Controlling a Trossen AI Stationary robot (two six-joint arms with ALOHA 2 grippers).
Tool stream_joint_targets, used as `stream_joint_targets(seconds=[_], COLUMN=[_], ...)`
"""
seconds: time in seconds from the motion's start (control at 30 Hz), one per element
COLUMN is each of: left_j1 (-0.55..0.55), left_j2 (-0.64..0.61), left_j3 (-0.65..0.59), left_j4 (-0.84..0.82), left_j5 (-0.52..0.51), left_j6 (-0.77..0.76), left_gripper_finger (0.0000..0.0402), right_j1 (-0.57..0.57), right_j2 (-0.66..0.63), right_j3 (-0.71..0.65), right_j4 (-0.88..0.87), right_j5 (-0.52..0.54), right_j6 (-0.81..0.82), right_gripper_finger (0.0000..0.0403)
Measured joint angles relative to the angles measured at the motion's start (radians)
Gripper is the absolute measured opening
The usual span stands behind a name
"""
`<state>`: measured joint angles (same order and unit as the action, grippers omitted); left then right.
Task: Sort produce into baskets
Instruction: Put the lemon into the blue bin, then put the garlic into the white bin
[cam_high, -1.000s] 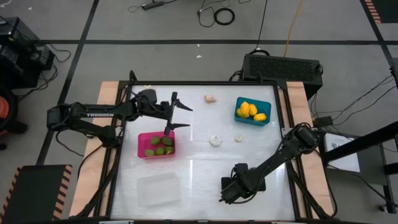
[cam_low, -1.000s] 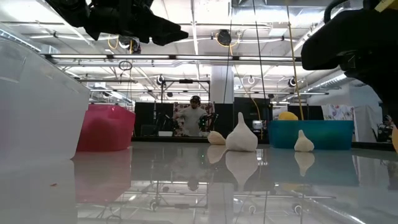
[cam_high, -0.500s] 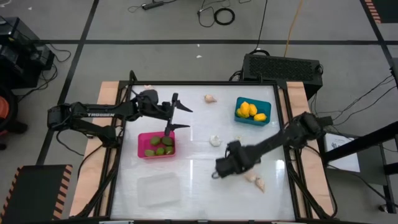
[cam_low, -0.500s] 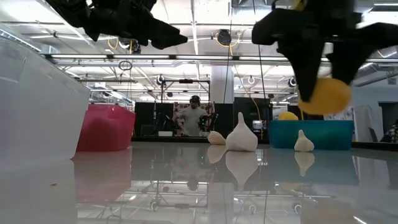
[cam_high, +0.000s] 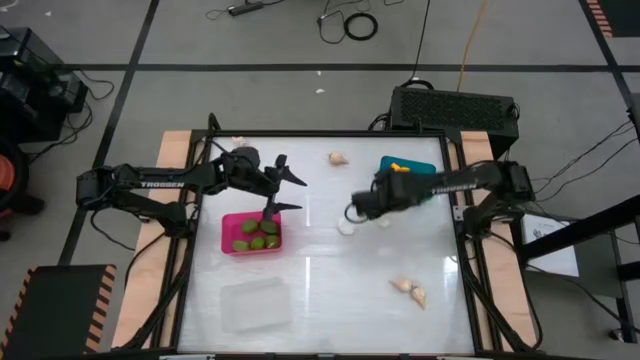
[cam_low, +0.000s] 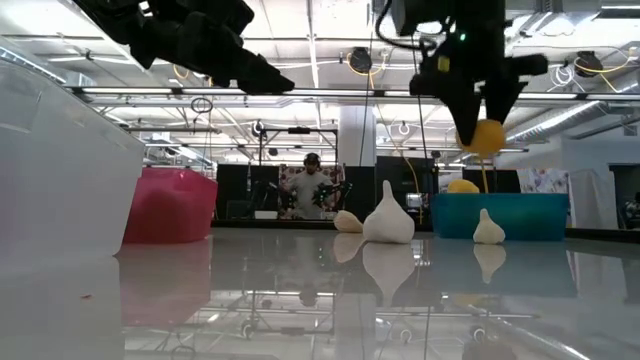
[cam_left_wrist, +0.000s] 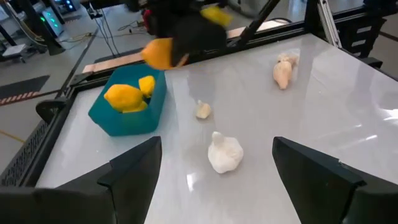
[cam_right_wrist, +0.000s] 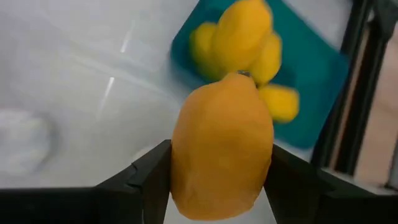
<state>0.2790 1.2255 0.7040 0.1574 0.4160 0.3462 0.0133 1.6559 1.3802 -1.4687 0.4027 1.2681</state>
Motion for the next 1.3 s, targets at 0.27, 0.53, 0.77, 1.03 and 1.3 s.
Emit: stream_joint_targets(seconds=[0.27, 0.53, 0.77, 1.03, 1.3], left_j1=[0.0, 0.001, 0.001, 0.003, 0.021], left_j2=[0.002, 0.002, 0.003, -0.001, -0.017], left_j3=[0.0, 0.0, 0.0, 0.009, 0.089], left_j4=[0.013, 0.047, 0.044, -0.067, -0.226], left_j5=[-0.001, -0.004, -0.028, -0.27, -0.295], left_j6=[0.004, -0.047, -0.082, -0.131, -0.188], left_gripper_finger=[0.0313, 0.0313, 0.0313, 0.0313, 0.0313], right_j1=[-0.297, -0.514, -0.54, -0.528, -0.435], right_j2=[-0.008, -0.005, -0.005, -0.006, -0.041], right_j3=[-0.124, -0.208, -0.213, -0.213, -0.213], right_j4=[0.088, 0.143, 0.134, 0.123, 0.139], right_j5=[0.051, 0.036, 0.035, -0.018, -0.009], right_j6=[-0.35, -0.537, -0.598, -0.63, -0.636], right_gripper_finger=[0.0208, 0.022, 0.0291, 0.0326, 0.0322])
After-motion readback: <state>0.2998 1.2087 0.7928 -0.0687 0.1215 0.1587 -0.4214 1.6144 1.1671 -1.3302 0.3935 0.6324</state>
